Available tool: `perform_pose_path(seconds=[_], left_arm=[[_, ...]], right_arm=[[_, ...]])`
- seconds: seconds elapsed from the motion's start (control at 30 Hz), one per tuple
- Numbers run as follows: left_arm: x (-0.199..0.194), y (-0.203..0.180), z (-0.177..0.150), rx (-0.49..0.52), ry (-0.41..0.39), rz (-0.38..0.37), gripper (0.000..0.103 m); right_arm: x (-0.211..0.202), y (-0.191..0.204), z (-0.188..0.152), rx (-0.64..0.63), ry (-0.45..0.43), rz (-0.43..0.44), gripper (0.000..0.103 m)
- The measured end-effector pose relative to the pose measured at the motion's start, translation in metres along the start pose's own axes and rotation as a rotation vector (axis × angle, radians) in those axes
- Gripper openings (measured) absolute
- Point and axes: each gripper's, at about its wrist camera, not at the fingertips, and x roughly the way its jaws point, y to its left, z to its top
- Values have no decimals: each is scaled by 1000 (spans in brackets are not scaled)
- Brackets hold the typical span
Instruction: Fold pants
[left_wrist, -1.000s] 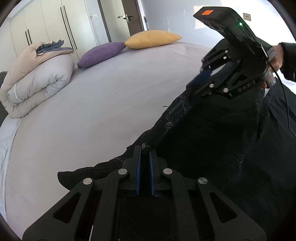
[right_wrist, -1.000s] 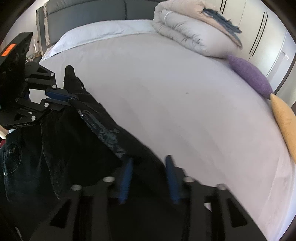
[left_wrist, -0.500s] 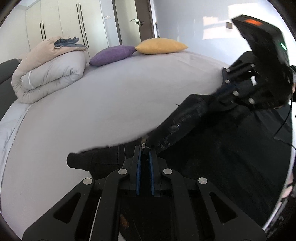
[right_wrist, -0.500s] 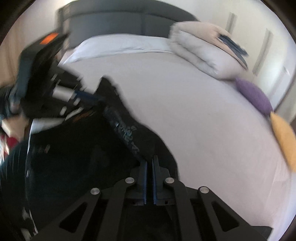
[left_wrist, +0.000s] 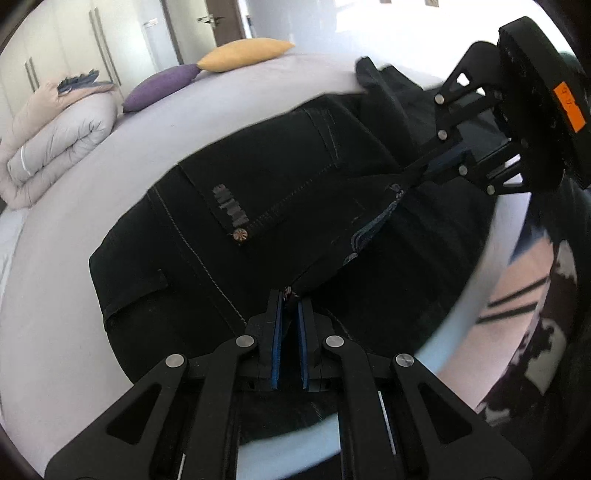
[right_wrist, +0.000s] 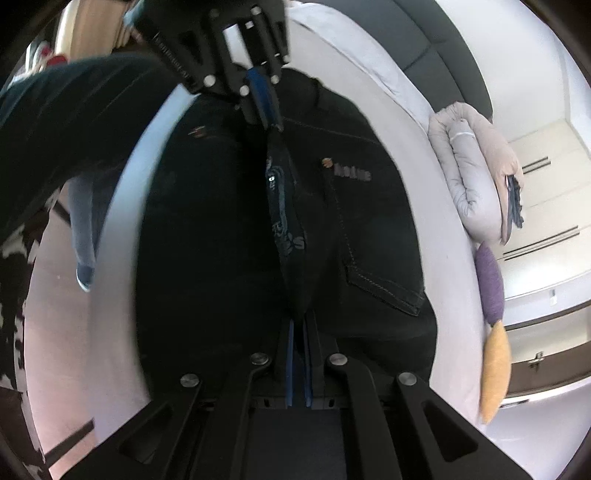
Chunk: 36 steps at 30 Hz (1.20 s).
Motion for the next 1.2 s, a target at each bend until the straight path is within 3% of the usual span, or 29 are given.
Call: perform_pose_path(seconds=[0.33, 0.47, 0.9, 1.03, 1.2], left_arm=[[-12, -14, -12, 72, 19, -8, 7], [-18, -13, -19, 57, 16, -18, 7], [-26, -20, -31, 48, 10, -6, 7], [-30, -22, -35, 60, 1, 31, 11], [-42, -20, -37, 99, 85, 38, 13]], right_arm=[[-30, 54, 10, -78, 28, -69, 5], [-39, 68, 16, -94, 27, -70, 5], [-42, 78, 16, -100, 46, -66, 5], [-31, 82, 15, -79, 58, -53, 5], [-27, 79, 15, -22, 56, -53, 7]])
